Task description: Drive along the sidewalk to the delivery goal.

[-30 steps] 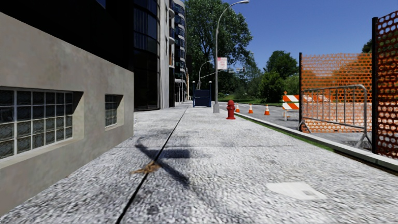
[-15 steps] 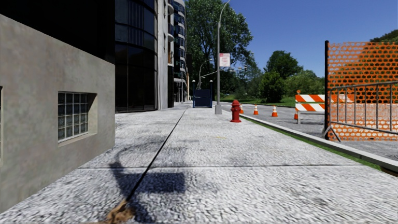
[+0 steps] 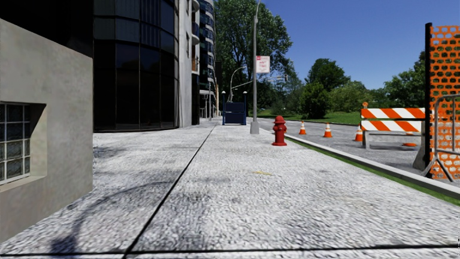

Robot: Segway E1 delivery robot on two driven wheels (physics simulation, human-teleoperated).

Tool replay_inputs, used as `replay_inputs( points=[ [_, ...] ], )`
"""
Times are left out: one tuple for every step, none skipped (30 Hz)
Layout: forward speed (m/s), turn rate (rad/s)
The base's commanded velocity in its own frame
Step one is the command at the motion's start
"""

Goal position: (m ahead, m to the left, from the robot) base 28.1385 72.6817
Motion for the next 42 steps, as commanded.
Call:
replay_inputs(
  points=[
    [2.0, 0.0],
    [2.0, 0.0],
    [2.0, 0.0],
    [2.0, 0.0],
    [2.0, 0.0],
    [2.0, 0.0],
    [2.0, 0.0],
    [2.0, 0.0],
    [2.0, 0.0],
    [2.0, 0.0],
    [2.0, 0.0],
    [2.0, 0.0],
    [2.0, 0.0],
    [2.0, 0.0],
    [2.0, 0.0],
    [2.0, 0.0],
    [2.0, 0.0],
    [2.0, 0.0],
    [2.0, 0.0],
    [2.0, 0.0],
    [2.0, 0.0],
    [2.0, 0.0],
    [2.0, 0.0],
    [2.0, 0.0],
    [2.0, 0.0],
    [2.0, 0.0],
    [2.0, 0.0],
    [2.0, 0.0],
    [2.0, 0.0],
    [2.0, 0.0],
    [2.0, 0.0],
    [2.0, 0.0],
    [2.0, 0.0],
    [2.0, 0.0],
    [2.0, 0.0],
    [2.0, 0.0],
    [2.0, 0.0],
    [2.0, 0.0],
    [2.0, 0.0],
    [2.0, 0.0],
    [2.0, 0.0],
    [2.0, 0.0]
  ],
)
